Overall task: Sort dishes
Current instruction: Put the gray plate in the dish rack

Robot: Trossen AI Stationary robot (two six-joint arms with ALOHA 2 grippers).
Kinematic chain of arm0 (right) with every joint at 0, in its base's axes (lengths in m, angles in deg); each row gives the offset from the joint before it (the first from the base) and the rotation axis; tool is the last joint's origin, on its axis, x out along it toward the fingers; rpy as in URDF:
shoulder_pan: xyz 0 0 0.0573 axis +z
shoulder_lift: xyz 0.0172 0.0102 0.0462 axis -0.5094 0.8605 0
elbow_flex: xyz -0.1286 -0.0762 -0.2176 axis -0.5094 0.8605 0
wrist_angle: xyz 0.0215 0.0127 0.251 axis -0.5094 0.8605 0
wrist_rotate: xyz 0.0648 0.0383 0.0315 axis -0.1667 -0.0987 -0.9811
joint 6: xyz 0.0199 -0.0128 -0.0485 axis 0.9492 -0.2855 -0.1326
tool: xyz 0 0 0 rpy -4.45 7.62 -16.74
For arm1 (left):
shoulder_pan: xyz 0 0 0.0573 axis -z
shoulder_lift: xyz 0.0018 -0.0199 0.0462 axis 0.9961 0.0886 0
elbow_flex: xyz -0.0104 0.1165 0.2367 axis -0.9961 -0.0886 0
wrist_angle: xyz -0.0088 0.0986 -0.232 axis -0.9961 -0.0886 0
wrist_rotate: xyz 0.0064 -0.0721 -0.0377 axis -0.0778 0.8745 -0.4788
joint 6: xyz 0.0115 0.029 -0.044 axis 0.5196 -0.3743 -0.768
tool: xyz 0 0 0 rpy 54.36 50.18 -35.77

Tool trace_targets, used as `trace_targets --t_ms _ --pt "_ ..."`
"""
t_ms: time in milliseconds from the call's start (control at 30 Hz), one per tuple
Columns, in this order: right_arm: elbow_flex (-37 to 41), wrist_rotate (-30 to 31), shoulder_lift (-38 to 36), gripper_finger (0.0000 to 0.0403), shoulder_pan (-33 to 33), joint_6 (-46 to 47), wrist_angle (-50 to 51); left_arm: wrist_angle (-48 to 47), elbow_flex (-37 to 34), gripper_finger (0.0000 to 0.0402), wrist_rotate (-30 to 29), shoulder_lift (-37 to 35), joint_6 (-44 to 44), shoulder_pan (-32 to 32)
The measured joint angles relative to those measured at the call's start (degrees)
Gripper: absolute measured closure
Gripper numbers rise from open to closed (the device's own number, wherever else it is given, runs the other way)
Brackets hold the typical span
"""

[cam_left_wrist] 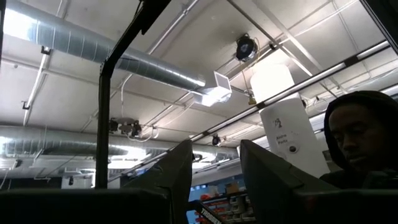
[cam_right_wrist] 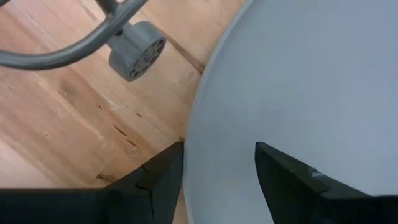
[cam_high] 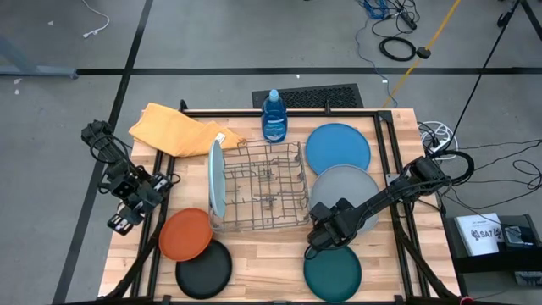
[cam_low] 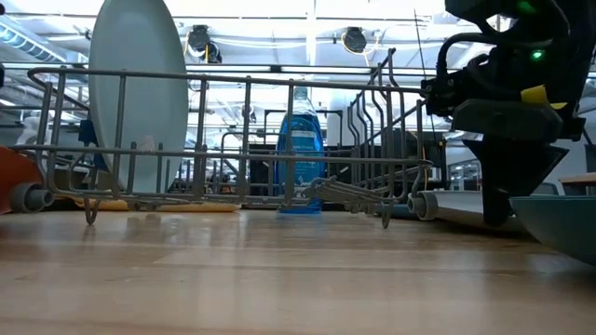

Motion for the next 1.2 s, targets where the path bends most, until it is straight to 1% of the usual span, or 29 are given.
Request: trace_targets --t_ms 67,167,233,300,567,767,1067,1200 --pt "0.02 0.45 0.01 0.0217 0.15 -0.04 -0.09 -0.02 0.0 0.0265 0.0 0.0 0.0 0.01" --pt "0.19 2.98 -0.24 0.0219 0.89 0.19 -0.82 -0.01 0.0 0.0265 0.0 0.0 -0.02 0.01" --pt "0.19 3.05 -0.85 0.0217 1.07 1.04 -1.09 -0.02 0.0 0.0265 0.0 0.0 0.0 0.01" --pt "-0.07 2.45 -1.03 0.0211 1.4 2.1 -0.67 -0.02 0.0 0.0265 0.0 0.0 0.0 0.01" --pt "-1.77 3.67 -1.02 0.0176 2.23 7.41 0.41 -0.24 0.0 0.0265 0.0 0.0 0.0 -0.01" --pt "-1.77 3.38 -0.89 0.0163 3.22 9.98 5.02 -0.33 -0.02 0.0265 0.0 0.0 0.0 0.01" --pt "-1.51 3.56 -0.69 0.0163 4.23 10.04 5.42 -0.07 -0.02 0.0265 0.0 0.0 0.0 -0.01" --pt "-0.39 2.55 -0.67 0.0163 4.45 7.69 1.94 -0.04 -0.01 0.0265 0.0 0.0 0.0 -0.01"
